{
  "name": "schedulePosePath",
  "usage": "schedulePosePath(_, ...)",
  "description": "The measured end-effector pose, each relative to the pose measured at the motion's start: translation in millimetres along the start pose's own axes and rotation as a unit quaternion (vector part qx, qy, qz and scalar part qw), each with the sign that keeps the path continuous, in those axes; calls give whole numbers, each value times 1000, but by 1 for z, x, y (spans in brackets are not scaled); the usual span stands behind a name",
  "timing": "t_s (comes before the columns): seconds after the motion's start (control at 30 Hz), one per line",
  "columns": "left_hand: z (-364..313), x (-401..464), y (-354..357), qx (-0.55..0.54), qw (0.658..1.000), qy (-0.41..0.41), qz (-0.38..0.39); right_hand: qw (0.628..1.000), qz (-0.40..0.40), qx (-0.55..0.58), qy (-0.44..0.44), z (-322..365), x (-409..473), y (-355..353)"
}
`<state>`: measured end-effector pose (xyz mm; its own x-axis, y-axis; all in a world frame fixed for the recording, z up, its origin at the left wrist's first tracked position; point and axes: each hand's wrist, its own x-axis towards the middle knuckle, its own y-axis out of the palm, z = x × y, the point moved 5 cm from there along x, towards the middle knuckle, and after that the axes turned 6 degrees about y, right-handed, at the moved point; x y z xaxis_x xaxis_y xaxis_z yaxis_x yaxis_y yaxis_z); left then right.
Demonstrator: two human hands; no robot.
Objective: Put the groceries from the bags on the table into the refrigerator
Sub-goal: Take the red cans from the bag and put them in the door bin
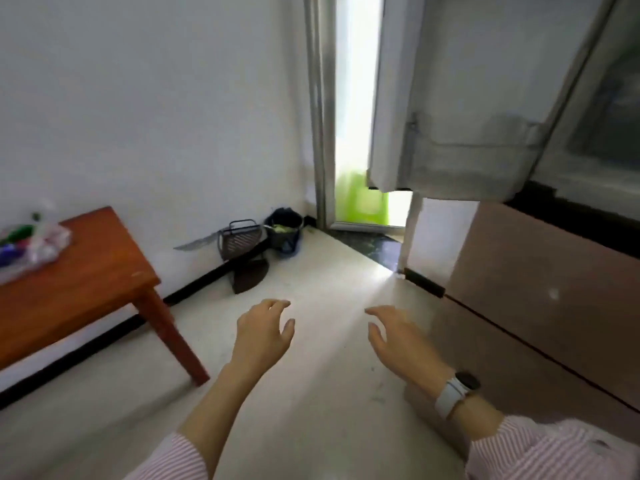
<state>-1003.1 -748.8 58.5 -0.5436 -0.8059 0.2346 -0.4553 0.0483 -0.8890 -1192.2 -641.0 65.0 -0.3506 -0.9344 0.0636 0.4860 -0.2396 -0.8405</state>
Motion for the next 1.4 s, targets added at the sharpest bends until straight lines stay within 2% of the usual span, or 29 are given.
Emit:
schedulePosePath(0.23,208,-44,-83,19,977,-195,-80,978,124,4,-165,196,90,153)
schedulePosePath(0.43,372,-63,-176,27,942,-301,-145,952,197,30,-231,370,153,260)
schedulePosePath(0.53,431,-71,-208,13,923,-339,-183,941,222,27,-255,427,176,302)
schedulePosePath(0.8,564,-49,-226,4,903,-392,-176,919,249,-9,-304,527,266,399)
schedulePosePath(1.03,722,55,-261,31,914,-364,-178,918,189,16,-348,632,410,490)
schedulePosePath(1.13,787,105,-266,25,922,-354,-156,908,179,-18,-379,676,470,530)
schedulePosePath(1.23,834,138,-258,23,930,-346,-121,874,207,-99,-428,706,510,575)
schedulePosePath(1.4,887,162,-232,50,939,-337,-42,761,252,-282,-527,718,546,649)
